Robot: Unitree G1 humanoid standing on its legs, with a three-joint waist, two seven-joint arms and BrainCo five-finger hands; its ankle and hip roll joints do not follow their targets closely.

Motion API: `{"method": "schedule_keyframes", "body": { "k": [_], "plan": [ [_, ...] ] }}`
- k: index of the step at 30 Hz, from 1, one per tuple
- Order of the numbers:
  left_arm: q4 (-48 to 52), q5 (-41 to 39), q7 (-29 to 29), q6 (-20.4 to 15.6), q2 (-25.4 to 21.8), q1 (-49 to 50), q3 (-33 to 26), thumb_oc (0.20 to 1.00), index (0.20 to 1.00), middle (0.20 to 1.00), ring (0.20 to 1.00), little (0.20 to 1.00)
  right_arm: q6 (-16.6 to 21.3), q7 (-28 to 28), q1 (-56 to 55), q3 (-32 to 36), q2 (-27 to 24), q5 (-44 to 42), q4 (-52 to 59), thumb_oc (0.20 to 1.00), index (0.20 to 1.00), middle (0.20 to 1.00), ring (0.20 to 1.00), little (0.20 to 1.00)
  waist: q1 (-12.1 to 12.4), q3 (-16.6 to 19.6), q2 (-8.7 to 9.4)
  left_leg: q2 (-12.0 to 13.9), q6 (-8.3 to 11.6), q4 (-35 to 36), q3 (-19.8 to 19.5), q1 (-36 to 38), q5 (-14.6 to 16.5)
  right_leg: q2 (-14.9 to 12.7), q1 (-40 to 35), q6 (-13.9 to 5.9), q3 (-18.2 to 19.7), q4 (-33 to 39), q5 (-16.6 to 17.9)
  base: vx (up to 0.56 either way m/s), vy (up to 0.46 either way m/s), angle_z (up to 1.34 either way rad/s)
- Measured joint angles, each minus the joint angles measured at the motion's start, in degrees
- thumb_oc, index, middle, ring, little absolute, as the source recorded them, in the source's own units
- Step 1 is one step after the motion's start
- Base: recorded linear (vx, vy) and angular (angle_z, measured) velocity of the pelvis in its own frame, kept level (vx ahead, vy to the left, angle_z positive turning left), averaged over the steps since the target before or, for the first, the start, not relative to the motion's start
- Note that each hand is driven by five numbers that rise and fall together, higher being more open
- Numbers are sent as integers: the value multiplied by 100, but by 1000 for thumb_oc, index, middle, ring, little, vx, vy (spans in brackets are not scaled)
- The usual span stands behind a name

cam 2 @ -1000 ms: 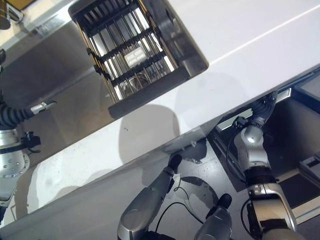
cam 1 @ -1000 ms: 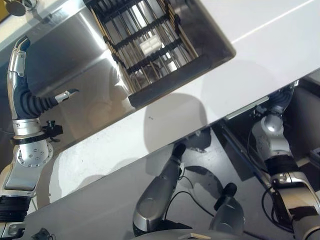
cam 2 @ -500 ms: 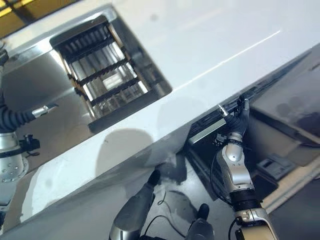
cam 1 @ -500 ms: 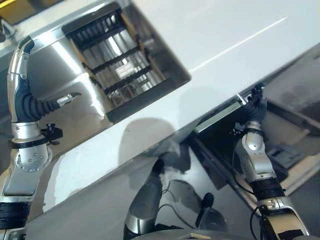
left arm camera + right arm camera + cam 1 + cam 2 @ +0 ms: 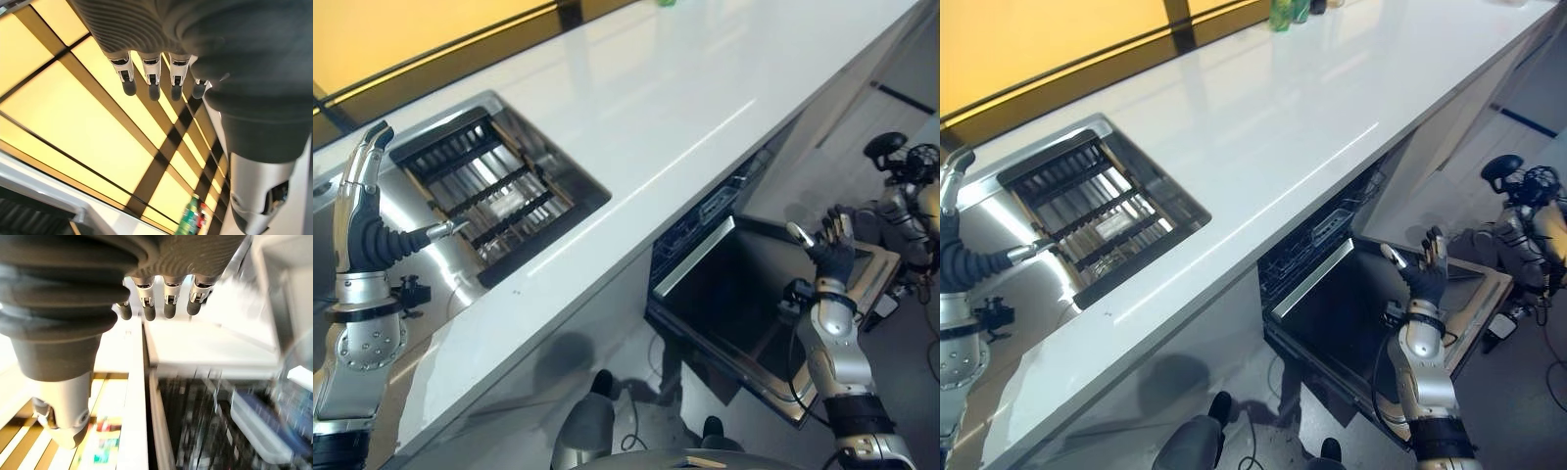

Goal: Pick up plates and place into dishwasher.

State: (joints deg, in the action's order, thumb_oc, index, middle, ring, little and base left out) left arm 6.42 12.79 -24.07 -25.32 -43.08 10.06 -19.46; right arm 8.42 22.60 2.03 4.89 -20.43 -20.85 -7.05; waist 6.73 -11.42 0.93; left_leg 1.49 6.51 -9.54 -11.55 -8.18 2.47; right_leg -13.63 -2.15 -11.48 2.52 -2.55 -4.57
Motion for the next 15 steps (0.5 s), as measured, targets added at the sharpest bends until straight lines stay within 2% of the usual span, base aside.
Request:
{"method": "schedule_keyframes", "body": {
  "k": [8,12,15],
  "plan": [
    [1,-10,511,-204,27,647,-319,1000,1000,1000,1000,1000,-81,151,-778,82,74,-58,-55,1000,1000,1000,1000,1000,-382,155,-5,312,180,196,46,835,195,280,-373,137,473,21,-51,90,-108,-34],
    [-3,-54,634,-208,-82,672,-371,1000,1000,1000,1000,1000,18,600,-953,123,164,-262,-423,1000,1000,1000,1000,1000,-494,119,-152,525,297,-43,47,943,400,530,-306,224,690,-196,-106,-180,-209,-35],
    [-4,-83,554,-166,-346,467,-159,1000,1000,1000,1000,1000,197,1000,-844,99,162,-428,-960,1000,1000,1000,1000,1000,-609,-32,-309,562,308,-648,36,506,636,624,88,209,808,-471,-131,-380,-209,-28]
  ]
}}
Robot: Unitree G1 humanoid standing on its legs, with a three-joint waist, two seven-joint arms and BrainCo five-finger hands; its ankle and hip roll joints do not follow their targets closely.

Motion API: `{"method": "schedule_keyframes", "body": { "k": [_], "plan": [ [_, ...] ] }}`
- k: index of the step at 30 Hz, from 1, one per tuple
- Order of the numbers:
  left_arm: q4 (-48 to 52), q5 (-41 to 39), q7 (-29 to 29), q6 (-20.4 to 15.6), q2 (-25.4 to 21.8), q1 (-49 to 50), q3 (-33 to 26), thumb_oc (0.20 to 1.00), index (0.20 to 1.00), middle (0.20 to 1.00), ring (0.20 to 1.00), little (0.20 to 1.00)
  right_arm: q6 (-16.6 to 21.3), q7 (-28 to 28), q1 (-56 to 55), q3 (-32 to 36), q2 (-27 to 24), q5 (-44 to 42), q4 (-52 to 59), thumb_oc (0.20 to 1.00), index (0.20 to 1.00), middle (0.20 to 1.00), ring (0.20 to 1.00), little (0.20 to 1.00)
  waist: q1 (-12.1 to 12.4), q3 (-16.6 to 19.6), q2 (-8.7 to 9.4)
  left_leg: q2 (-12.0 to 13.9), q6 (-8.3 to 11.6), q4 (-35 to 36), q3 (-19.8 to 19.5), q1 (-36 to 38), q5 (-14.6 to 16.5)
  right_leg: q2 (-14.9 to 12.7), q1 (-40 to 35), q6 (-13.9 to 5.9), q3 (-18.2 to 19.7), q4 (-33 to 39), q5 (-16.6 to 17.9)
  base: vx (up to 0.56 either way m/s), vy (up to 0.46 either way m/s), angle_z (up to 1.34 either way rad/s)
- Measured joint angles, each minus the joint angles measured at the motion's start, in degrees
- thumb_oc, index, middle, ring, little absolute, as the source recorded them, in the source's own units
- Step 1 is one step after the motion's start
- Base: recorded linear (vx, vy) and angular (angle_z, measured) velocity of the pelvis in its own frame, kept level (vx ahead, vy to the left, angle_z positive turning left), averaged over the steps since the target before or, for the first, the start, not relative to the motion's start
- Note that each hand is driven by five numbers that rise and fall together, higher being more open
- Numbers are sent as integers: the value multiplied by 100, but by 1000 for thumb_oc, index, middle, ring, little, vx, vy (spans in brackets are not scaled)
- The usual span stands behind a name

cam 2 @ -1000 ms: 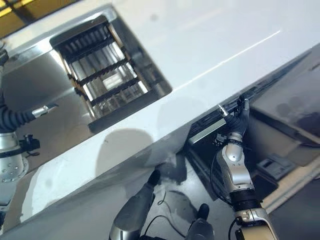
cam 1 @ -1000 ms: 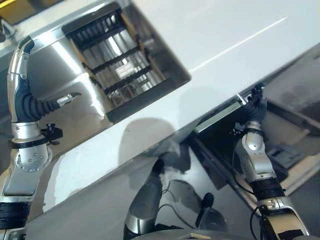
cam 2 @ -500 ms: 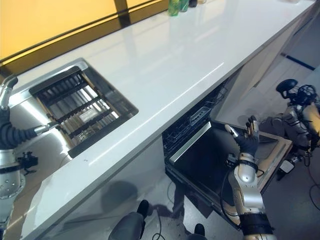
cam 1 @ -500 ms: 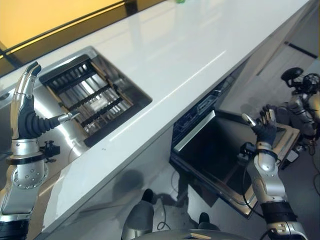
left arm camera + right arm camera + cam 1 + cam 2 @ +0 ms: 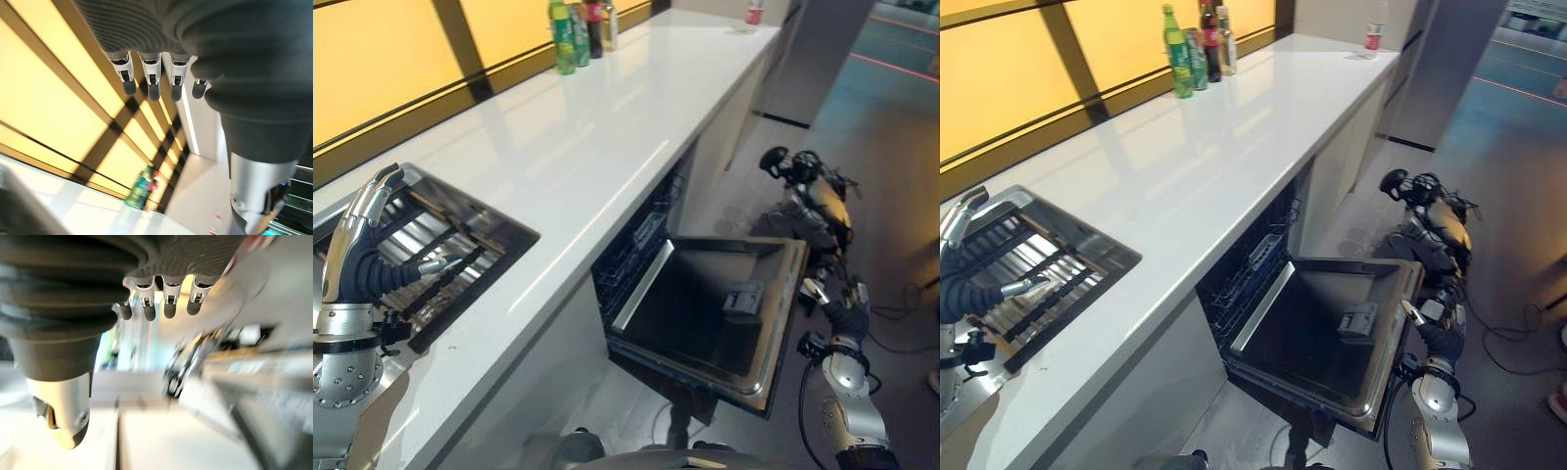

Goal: Pick up plates and place into dishwasher.

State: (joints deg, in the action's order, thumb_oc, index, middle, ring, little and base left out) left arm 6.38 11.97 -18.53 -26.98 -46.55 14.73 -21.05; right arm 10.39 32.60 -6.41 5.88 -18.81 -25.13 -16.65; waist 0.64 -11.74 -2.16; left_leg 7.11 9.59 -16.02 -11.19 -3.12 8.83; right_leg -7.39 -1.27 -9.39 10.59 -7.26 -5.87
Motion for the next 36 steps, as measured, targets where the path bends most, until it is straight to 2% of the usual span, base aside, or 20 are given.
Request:
{"method": "schedule_keyframes", "body": {
  "k": [1,2,3,5,9,14,17,20,23,26,29,30,32,34,36],
  "plan": [
    [-7,-5,-65,35,-141,-247,190,1000,1000,1000,1000,1000,104,120,137,-32,12,-82,-246,1000,1000,1000,1000,1000,23,-152,-62,16,1,-286,-8,-247,96,13,286,2,-6,-212,-12,-356,-227,-36],
    [-9,-11,-110,45,-213,-449,300,1000,1000,1000,1000,1000,141,199,320,-92,9,-163,-432,1000,1000,1000,1000,1000,22,-372,-209,20,2,-557,-29,-496,170,28,463,-38,-20,-378,12,-353,-234,-27],
    [-16,-11,-160,122,-283,-693,467,1000,1000,1000,1000,1000,245,300,446,-212,13,-292,-549,1000,1000,1000,1000,1000,-5,-552,-268,-18,-46,-861,-49,-750,235,28,656,-72,-17,-522,28,-371,-235,-14],
    [-12,-12,-201,246,-509,-1255,720,1000,1000,1000,1000,1000,469,417,681,-419,86,-524,-698,1000,1000,1000,1000,1000,-18,-947,-333,-40,-24,-1270,-111,-1150,294,38,1004,-137,-23,-772,88,-346,-200,-10],
    [-81,-32,-369,544,-1118,-2071,1213,1000,1000,1000,1000,1000,1035,380,1078,-716,226,-1073,-1050,1000,1000,1000,1000,1000,-19,-1353,-351,-112,-165,-1917,-164,-1894,435,12,1483,-266,-16,-781,266,-275,-144,-12],
    [-285,-196,-569,811,-1448,-2747,1594,1000,1000,1000,1000,1000,1229,-129,1463,-1080,245,-1748,-1387,1000,1000,1000,1000,1000,30,-1714,-340,-261,-229,-2331,-334,-2487,446,-5,1913,-307,-52,-870,384,-105,-98,2],
    [-326,-309,-727,1031,-1525,-3188,1804,1000,1000,1000,1000,1000,1336,-422,1662,-1163,237,-2090,-1449,1000,1000,1000,1000,1000,79,-1746,-322,-369,-243,-2433,-509,-2790,446,-1,2080,-315,-59,-718,423,-46,-71,5],
    [-232,-401,-930,1069,-1564,-3649,2059,1000,1000,1000,1000,1000,1522,-633,1803,-1237,193,-2332,-1446,1000,1000,1000,1000,1000,145,-1765,-182,-503,-324,-2439,-506,-3087,395,-103,2298,-296,-62,-659,472,-70,-13,16],
    [-125,-378,-1107,1268,-1932,-4028,2267,1000,1000,1000,1000,1000,1760,-554,2098,-1163,187,-2625,-1546,1000,1000,1000,1000,1000,176,-1758,-137,-701,-402,-2484,-505,-3488,344,-214,2703,-282,-92,-799,487,-63,61,19],
    [-226,-240,-1395,1487,-2213,-4341,2297,1000,1000,1000,1000,1000,1846,-332,2277,-899,200,-3153,-1598,1000,1000,1000,1000,1000,174,-1688,-53,-869,-425,-2680,-453,-3970,377,-327,3224,-279,-96,-1068,453,-89,150,5],
    [-421,-56,-1612,1595,-2438,-4384,2330,1000,1000,1000,1000,1000,1894,-251,2653,-382,76,-3679,-1881,1000,1000,1000,1000,1000,159,-1661,-85,-1090,-541,-2964,-345,-4497,419,-510,3818,-294,-84,-1453,417,-80,208,0],
    [-490,63,-1672,1605,-2438,-4317,2478,1000,1000,1000,1000,1000,1929,-237,2706,-347,-26,-3751,-1880,1000,1000,1000,1000,1000,143,-1660,-83,-1125,-581,-3031,-297,-4589,441,-596,3974,-264,-134,-1624,392,-50,245,-7],
    [-454,312,-2010,1525,-2161,-4255,2363,1000,1000,1000,1000,1000,1930,-372,2892,-277,-175,-3936,-1945,1000,1000,1000,1000,1000,132,-1627,-58,-1270,-680,-3271,-138,-4816,517,-724,4309,-150,-169,-1962,292,-38,274,-13],
    [-304,468,-2010,1517,-2105,-4244,2202,1000,1000,1000,1000,1000,1932,-494,3174,-47,-451,-4222,-1978,1000,1000,1000,1000,1000,138,-1587,-99,-1368,-750,-3485,-85,-5051,593,-848,4701,-125,-142,-2402,147,-29,243,-9],
    [-426,529,-2066,1460,-2107,-4164,2148,1000,1000,1000,1000,1000,1932,-655,3169,27,-494,-4260,-1920,1000,1000,1000,1000,1000,121,-1486,-124,-1464,-779,-3564,8,-5222,610,-880,5021,-107,-15,-2713,-2,-25,213,-6]
  ]
}}
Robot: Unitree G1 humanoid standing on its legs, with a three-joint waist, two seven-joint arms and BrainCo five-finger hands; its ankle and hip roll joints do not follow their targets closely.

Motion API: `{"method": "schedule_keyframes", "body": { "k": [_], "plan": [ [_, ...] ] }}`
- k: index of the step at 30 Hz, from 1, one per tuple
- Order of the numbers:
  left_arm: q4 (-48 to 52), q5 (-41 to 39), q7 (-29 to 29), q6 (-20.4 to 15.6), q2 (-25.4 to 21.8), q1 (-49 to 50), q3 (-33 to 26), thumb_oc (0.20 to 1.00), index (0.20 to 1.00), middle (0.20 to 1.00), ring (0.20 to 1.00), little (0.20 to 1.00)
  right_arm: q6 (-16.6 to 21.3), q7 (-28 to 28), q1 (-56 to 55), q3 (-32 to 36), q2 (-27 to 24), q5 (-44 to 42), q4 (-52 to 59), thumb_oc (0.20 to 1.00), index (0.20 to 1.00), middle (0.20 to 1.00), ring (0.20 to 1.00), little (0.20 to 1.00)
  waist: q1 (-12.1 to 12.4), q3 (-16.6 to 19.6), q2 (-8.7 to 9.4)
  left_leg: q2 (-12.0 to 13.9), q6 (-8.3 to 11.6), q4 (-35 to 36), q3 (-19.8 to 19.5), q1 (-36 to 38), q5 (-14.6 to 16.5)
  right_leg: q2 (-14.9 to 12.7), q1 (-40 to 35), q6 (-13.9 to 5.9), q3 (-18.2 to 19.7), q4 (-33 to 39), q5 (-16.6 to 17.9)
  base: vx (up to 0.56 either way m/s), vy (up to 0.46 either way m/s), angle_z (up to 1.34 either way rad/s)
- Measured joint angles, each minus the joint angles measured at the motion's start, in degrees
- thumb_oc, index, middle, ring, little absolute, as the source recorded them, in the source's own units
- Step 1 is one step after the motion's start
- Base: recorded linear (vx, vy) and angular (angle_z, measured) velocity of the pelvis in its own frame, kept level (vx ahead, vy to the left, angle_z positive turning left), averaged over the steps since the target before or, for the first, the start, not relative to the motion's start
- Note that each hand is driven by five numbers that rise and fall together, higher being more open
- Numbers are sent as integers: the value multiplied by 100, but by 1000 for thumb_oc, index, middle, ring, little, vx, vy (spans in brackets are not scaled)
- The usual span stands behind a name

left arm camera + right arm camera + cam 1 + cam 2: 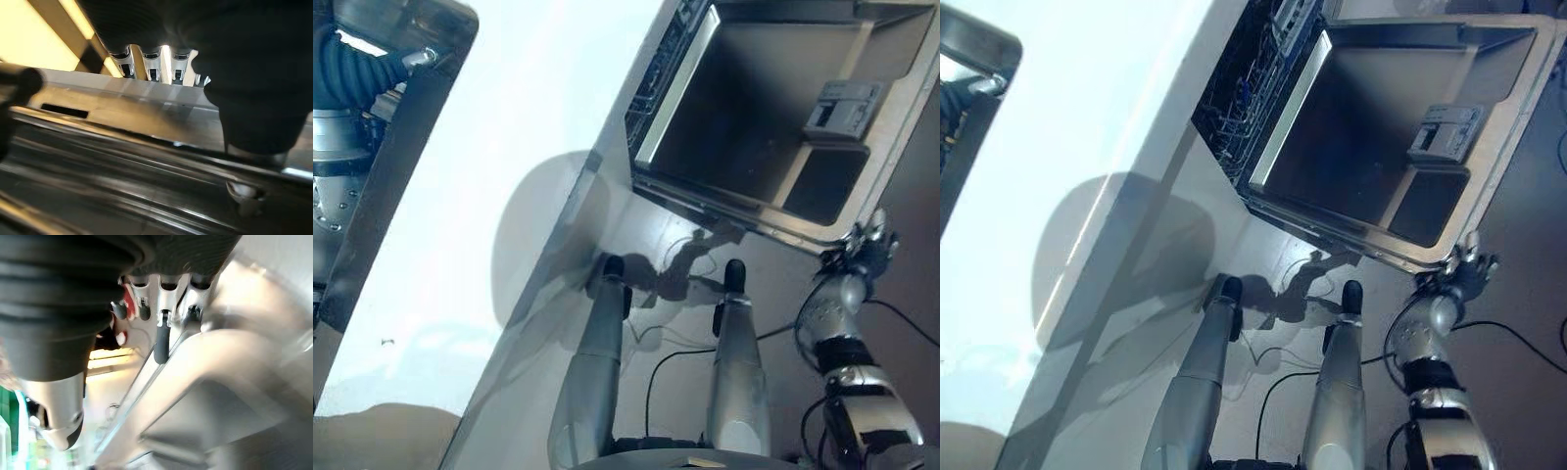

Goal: Pick up plates and place into dishwasher.

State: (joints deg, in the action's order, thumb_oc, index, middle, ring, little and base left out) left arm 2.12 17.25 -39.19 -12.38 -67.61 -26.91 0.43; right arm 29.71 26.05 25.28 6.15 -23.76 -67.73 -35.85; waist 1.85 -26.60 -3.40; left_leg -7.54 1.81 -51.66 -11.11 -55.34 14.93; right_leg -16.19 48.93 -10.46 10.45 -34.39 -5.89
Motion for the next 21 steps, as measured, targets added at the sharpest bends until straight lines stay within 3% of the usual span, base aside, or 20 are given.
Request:
{"method": "schedule_keyframes", "body": {
  "k": [4,10,13,16,18,19,21],
  "plan": [
    [-176,-3,-178,-60,-77,132,-208,1000,1000,1000,1000,1000,-1,-394,-97,3,-134,2,364,1000,1000,1000,1000,1000,-19,38,-20,-236,10,-47,-41,-191,-32,124,445,33,178,-587,-288,-10,157,-14],
    [-369,-6,-255,-176,142,206,-437,1000,1000,1000,1000,1000,-131,-760,-114,1,-457,85,961,1000,1000,1000,1000,1000,-1,30,-209,-695,172,54,-389,-266,-191,386,633,63,316,-950,-518,2,94,-22],
    [-437,-13,-242,-230,215,201,-450,1000,1000,1000,1000,1000,-217,-1044,-118,1,-558,182,1077,1000,1000,1000,1000,1000,-9,21,-225,-643,203,325,-279,-239,-209,388,552,49,318,-865,-503,5,11,-10],
    [-538,-52,-225,-327,334,198,-410,1000,1000,1000,1000,1000,-400,-1447,-235,-64,-618,242,1271,1000,1000,1000,1000,1000,-142,17,-229,-346,203,729,26,-115,-209,379,244,56,303,-632,-490,19,-42,8],
    [-585,-52,-183,-372,454,202,-361,1000,1000,1000,1000,1000,-909,-2127,-232,-712,-809,541,1832,1000,1000,1000,1000,1000,-101,10,-233,-308,103,691,-17,61,-441,439,88,88,232,-682,-522,28,-49,-14],
    [-577,-52,-124,-375,529,187,-316,1000,1000,1000,1000,1000,-1245,-2560,-5,-1322,-840,813,2116,1000,1000,1000,1000,1000,-101,8,-235,-422,43,643,-145,144,-482,422,50,154,193,-769,-596,26,-70,0],
    [-466,-51,-54,-479,650,5,-218,1000,1000,1000,1000,1000,-1640,-3075,568,-2189,-608,1148,2463,1000,1000,1000,1000,1000,-83,-17,-280,-465,16,738,-240,180,-465,378,-2,218,169,-800,-626,33,-102,31]
  ]
}}
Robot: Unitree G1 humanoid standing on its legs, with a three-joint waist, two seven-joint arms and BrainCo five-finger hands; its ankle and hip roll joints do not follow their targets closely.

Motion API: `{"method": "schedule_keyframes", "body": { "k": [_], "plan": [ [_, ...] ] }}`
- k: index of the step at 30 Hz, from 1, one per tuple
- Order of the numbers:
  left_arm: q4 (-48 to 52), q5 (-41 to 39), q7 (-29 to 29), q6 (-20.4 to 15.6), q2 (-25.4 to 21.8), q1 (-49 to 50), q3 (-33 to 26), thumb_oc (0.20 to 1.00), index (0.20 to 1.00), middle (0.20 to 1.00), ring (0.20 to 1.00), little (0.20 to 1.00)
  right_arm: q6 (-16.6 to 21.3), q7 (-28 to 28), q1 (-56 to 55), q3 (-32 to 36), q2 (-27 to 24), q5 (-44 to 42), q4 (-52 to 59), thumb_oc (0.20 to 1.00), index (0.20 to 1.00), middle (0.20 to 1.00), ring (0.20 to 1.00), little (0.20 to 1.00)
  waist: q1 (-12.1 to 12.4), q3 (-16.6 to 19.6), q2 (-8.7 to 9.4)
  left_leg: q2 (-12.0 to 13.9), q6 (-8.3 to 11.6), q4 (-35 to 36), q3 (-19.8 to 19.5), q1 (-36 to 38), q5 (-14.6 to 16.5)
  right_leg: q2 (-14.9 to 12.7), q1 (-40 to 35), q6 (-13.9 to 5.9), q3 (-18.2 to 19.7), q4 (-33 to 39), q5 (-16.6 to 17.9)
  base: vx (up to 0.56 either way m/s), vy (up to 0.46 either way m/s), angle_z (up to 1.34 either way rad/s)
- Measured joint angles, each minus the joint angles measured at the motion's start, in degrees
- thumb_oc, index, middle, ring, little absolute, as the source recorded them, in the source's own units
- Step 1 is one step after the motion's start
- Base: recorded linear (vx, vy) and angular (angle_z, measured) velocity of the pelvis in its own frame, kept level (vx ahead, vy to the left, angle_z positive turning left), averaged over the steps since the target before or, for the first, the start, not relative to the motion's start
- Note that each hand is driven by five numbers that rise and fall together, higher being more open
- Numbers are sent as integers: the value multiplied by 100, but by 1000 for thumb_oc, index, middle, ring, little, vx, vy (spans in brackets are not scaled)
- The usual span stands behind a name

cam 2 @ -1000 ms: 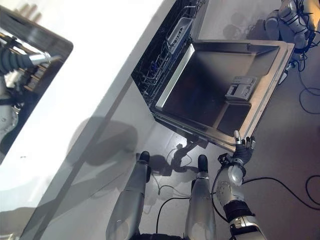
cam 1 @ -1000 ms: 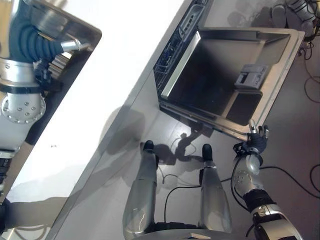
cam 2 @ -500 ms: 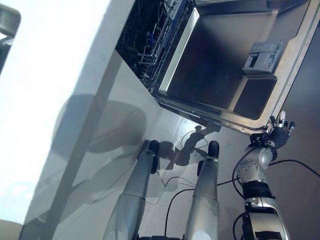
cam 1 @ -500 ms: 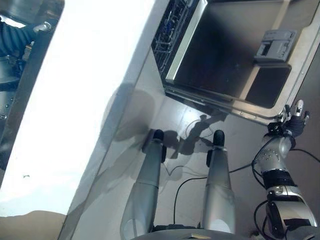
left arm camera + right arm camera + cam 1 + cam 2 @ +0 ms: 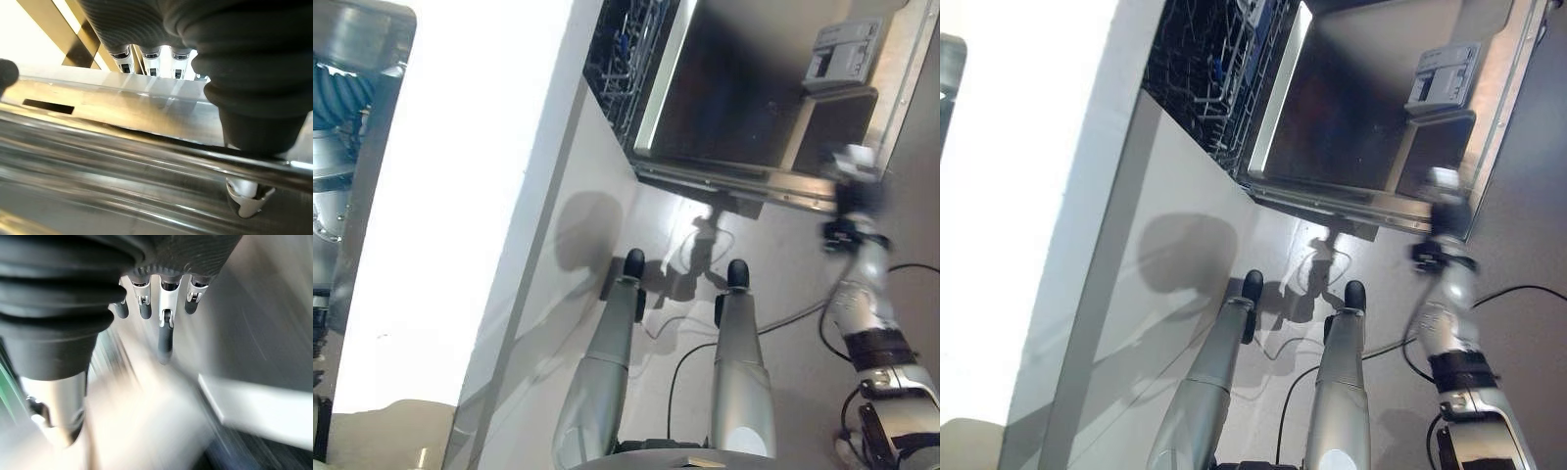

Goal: Pick up plates and place into dishwasher.

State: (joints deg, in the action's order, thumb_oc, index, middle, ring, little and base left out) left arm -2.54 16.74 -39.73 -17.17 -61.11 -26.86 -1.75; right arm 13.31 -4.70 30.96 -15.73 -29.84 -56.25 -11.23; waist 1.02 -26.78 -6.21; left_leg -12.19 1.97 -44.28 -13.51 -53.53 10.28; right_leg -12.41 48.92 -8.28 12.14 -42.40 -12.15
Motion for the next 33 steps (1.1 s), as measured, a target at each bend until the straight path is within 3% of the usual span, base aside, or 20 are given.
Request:
{"method": "schedule_keyframes", "body": {
  "k": [3,5,6,8,10,12,13,17,20,23,25,29,33],
  "plan": [
    [251,6,222,-193,189,-187,65,1000,1000,1000,1000,1000,-299,-372,474,-529,445,277,101,1000,1000,1000,1000,1000,140,-121,-108,-72,-17,-67,-149,131,9,-3,-22,-5,-43,-595,3,41,-105,57],
    [312,6,325,-268,262,-254,142,1000,1000,1000,1000,1000,-336,-416,485,-524,476,336,113,1000,1000,1000,1000,1000,71,-183,-96,-209,15,-130,-437,349,38,-24,89,-52,-23,-1242,93,37,-109,76],
    [343,4,348,-288,254,-260,155,1000,1000,1000,1000,1000,-341,-421,507,-515,443,344,137,1000,1000,1000,1000,1000,82,-198,-73,-197,67,-120,-620,421,74,40,108,-61,-93,-1040,-54,35,-120,44],
    [360,2,399,-355,135,-287,185,1000,1000,1000,1000,1000,-341,-412,565,-439,397,386,147,1000,1000,1000,1000,1000,128,-231,-25,-160,164,-160,-809,504,133,69,103,-62,-271,-330,-25,28,-107,31],
    [268,2,452,-406,-119,-401,305,1000,1000,1000,1000,1000,-339,-335,560,-450,345,433,131,1000,1000,1000,1000,1000,114,-264,59,-134,255,-339,-698,485,189,58,-119,-94,-363,347,217,30,-133,49],
    [109,-15,585,-397,-408,-513,339,1000,1000,1000,1000,1000,-318,-172,514,-468,352,561,121,1000,1000,1000,1000,1000,127,-268,168,1,262,-459,-478,432,255,67,-293,-384,-491,450,392,13,-94,31],
    [76,-82,595,-387,-487,-511,335,1000,1000,1000,1000,1000,-270,-61,513,-477,352,632,121,1000,1000,1000,1000,1000,148,-267,183,79,210,-440,-436,448,317,82,-298,-381,-587,417,384,6,-60,7],
    [18,-182,610,-373,-475,-482,342,1000,1000,1000,1000,1000,107,1022,362,-488,351,1313,138,1000,1000,1000,1000,1000,133,-265,244,201,198,-451,-237,506,326,132,-386,-343,-641,372,366,-18,16,1],
    [76,-185,549,-325,-337,-336,271,1000,1000,1000,1000,1000,189,2343,189,-381,453,2426,282,1000,1000,1000,1000,1000,152,-265,248,225,23,-436,-100,532,426,119,-377,-334,-605,382,359,-57,96,-20],
    [374,-167,520,-150,-224,21,-30,1000,1000,1000,1000,1000,210,4109,-209,852,641,3256,903,1000,1000,1000,1000,1000,88,-260,260,257,-123,-540,98,500,525,129,-332,-282,-487,415,329,-37,152,-21],
    [554,-160,486,-69,-146,434,-350,1000,1000,1000,1000,1000,192,4933,-288,1642,553,3515,991,1000,1000,1000,1000,1000,-19,-235,304,237,-172,-560,243,463,541,116,-260,-282,-334,421,332,-27,126,-26],
    [831,-38,303,10,-70,1023,-767,1000,1000,1000,1000,1000,-184,6099,-962,2402,218,3644,987,1000,1000,1000,1000,1000,-166,-167,299,254,-245,-651,411,297,601,133,-48,-293,-174,395,335,-22,148,-18],
    [879,46,-100,23,4,1277,-855,1000,1000,1000,1000,1000,-591,6850,-1541,2517,262,3504,764,1000,1000,1000,1000,1000,-175,-129,255,253,-281,-639,566,181,610,124,145,-363,-12,380,376,-29,114,-14]
  ]
}}
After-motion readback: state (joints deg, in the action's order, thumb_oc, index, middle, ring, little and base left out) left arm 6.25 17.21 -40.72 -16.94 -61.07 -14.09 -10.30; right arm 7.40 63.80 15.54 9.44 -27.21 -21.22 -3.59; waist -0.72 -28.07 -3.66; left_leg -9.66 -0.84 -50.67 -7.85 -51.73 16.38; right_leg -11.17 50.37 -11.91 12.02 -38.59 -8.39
